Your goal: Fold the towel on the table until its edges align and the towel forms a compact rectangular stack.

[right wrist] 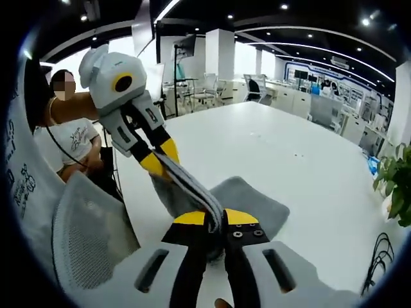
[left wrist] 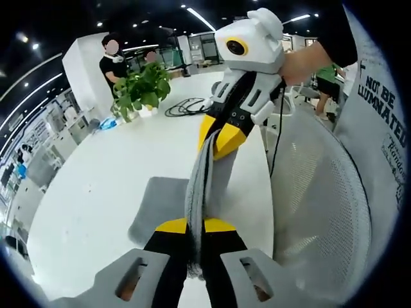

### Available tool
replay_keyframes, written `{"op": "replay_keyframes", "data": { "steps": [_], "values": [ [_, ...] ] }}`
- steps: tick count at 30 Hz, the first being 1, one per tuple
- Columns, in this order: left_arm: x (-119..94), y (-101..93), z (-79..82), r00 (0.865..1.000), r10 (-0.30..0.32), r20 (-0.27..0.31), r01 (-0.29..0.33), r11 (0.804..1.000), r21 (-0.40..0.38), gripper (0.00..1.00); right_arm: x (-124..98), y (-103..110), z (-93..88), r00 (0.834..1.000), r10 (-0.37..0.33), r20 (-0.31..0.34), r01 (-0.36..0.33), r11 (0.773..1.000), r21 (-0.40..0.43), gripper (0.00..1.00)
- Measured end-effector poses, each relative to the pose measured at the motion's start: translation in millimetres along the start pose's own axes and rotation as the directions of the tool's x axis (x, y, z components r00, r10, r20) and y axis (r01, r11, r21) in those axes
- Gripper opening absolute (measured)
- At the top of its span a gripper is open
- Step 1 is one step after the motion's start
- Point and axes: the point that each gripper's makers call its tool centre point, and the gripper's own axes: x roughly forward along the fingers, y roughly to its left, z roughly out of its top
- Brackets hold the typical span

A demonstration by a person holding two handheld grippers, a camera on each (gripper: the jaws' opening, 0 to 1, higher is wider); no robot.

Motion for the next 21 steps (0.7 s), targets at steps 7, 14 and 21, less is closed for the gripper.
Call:
{"op": "replay_keyframes", "data": {
  "steps": [7, 14, 21],
  "values": [
    [7.2, 26.7, -0.9, 1.0, 0.026, 0.01, -0.026, 0.999, -0.025, 0.06, 2.4, -10.3, 11.6, 1.0, -0.009, 0.02, 0.008, 0.999, 0.048, 0.06],
    [14.8, 46.0, 1.6, 0.999, 0.039, 0.022, -0.038, 0.998, -0.044, 0.06, 9.1, -22.1, 16.9, 1.0, -0.005, 0.024, 0.003, 0.997, 0.077, 0.06],
    [27.2, 62.7, -2.1, 0.999, 0.04, 0.02, -0.039, 0.997, -0.073, 0.06, 25.0, -41.1, 18.2, 1.0, -0.001, 0.013, 0.0, 0.995, 0.104, 0.06]
  ]
}}
